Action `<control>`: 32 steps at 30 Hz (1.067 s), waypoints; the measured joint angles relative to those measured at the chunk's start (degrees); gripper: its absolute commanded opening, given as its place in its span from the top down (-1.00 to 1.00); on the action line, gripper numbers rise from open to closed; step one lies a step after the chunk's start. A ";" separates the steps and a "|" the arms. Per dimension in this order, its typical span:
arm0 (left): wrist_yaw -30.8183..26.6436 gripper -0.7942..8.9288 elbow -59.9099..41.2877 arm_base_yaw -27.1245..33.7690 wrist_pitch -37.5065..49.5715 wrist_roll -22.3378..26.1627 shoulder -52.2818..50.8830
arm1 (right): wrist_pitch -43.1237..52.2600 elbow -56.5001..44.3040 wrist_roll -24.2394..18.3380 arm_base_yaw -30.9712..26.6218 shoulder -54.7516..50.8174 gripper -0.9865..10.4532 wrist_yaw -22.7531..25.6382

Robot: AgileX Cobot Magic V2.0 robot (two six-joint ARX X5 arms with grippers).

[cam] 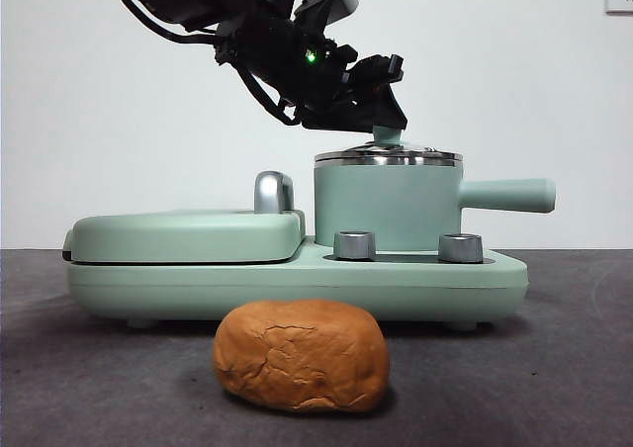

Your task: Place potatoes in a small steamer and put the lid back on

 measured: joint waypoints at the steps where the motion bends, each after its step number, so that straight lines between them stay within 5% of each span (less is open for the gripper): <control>1: -0.02 0.38 0.00 0.00 -0.35 0.00 0.00 | 0.00 0.00 0.00 0.00 0.00 0.34 0.00; 9: -0.02 0.41 0.00 0.00 -1.25 0.00 0.00 | 0.00 0.00 0.00 0.00 0.00 0.34 0.00; 13: 0.11 0.84 0.00 -0.04 -1.22 0.02 0.00 | 0.02 0.00 0.00 0.00 0.00 0.34 0.00; 32: -0.02 0.82 0.04 0.24 -4.74 0.15 -3.19 | 0.00 0.00 0.00 0.00 0.00 0.34 0.00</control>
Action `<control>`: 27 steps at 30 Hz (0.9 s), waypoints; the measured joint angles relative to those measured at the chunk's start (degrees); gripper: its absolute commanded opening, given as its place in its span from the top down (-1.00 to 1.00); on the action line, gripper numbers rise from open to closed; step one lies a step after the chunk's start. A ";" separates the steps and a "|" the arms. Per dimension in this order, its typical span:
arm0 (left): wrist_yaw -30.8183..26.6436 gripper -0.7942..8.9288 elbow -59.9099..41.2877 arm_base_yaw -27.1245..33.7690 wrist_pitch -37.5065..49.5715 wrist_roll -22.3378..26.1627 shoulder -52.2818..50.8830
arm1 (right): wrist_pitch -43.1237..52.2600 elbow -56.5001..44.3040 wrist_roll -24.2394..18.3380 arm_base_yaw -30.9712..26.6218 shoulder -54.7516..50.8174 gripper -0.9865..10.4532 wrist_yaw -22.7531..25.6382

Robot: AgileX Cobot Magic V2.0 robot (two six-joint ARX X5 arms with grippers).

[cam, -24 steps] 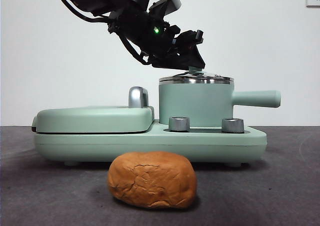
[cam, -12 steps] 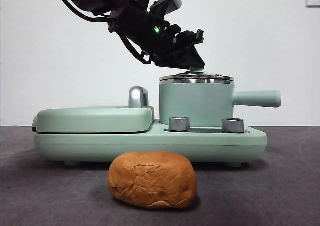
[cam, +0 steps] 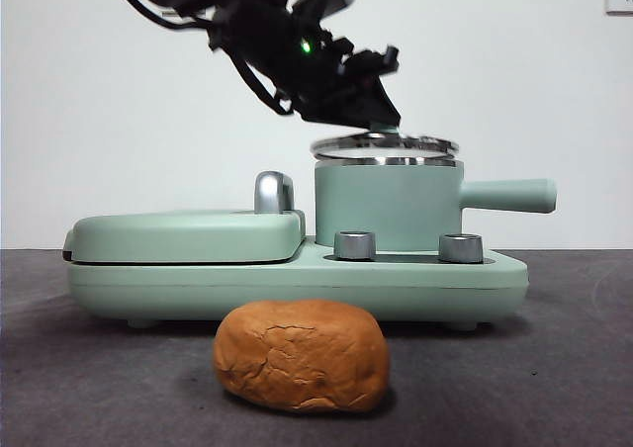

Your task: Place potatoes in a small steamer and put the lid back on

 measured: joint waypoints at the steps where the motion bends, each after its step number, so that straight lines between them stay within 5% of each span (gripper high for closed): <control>1: -0.04 0.82 0.00 0.15 -1.07 -0.04 -1.01 | 0.00 0.00 0.00 0.00 0.00 0.34 0.00; 16: -0.85 0.82 -0.22 4.55 -23.41 -2.99 -16.68 | -0.11 0.00 0.02 1.64 0.00 0.34 -0.13; 27: -0.98 0.82 -15.56 8.22 -24.04 -5.01 -33.46 | -0.15 0.02 0.02 13.14 4.81 0.28 -0.24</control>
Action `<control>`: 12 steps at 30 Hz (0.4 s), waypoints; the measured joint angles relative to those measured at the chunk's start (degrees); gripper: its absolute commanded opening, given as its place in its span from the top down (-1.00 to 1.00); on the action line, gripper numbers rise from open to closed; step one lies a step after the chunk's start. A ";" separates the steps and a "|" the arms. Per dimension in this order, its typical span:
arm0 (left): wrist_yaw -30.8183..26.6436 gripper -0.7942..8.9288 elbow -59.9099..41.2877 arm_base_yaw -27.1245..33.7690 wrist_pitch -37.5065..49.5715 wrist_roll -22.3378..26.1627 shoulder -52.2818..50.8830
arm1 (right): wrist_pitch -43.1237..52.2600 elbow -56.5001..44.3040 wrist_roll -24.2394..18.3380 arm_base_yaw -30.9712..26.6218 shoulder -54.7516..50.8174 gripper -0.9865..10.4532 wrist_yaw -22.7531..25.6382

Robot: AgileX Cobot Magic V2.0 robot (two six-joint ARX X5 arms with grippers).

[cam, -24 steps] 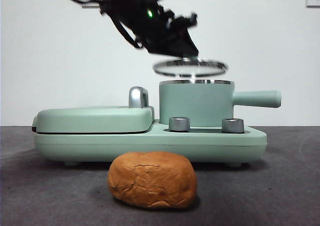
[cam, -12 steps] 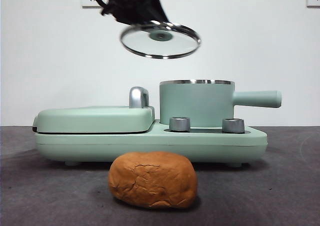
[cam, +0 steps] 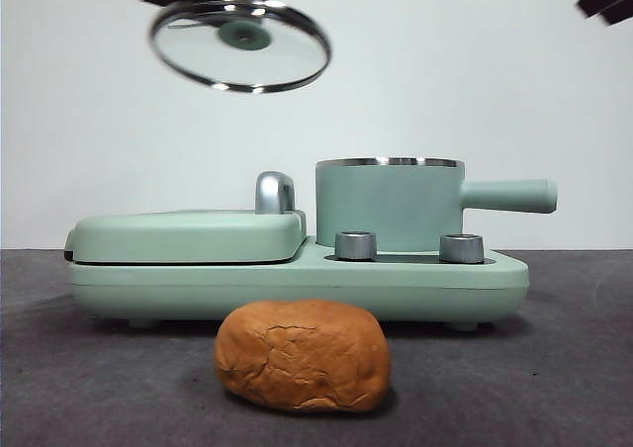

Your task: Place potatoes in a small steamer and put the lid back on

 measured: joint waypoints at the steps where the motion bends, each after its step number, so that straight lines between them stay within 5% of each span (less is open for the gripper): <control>1: -0.57 0.82 -2.21 0.22 -0.13 -0.33 -1.81 | 0.02 0.00 0.00 1.29 0.87 0.27 -0.02; 12: -3.54 0.82 -12.70 4.22 -6.54 -3.34 -18.32 | 5.25 0.02 0.15 14.40 13.07 0.27 -0.02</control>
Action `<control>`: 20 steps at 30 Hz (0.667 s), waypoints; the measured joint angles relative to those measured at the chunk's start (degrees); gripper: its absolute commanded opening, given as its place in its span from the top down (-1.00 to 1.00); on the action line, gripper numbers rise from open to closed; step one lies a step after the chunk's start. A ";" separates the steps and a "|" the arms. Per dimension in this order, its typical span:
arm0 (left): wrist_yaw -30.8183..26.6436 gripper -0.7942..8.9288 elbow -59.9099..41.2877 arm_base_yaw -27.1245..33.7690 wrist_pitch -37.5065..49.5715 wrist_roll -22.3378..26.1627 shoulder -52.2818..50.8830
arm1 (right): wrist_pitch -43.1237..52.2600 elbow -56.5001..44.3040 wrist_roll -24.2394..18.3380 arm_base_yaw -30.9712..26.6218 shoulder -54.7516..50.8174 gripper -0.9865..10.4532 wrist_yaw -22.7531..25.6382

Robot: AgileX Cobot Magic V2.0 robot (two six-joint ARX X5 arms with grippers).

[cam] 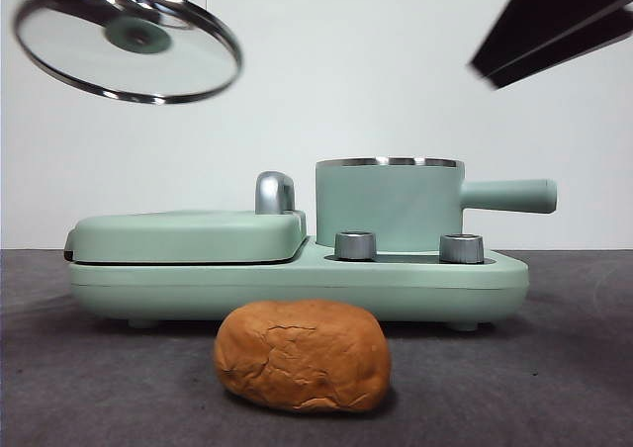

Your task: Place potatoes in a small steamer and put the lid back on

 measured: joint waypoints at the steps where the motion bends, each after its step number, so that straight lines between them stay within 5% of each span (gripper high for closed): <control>1: -0.33 0.82 0.00 0.31 -0.83 0.00 -0.74 | 0.72 0.00 0.04 0.90 1.29 0.27 0.00; 20: -0.52 0.82 -0.02 3.87 -2.84 0.00 -4.15 | 13.09 0.00 0.24 12.61 24.87 0.16 -1.46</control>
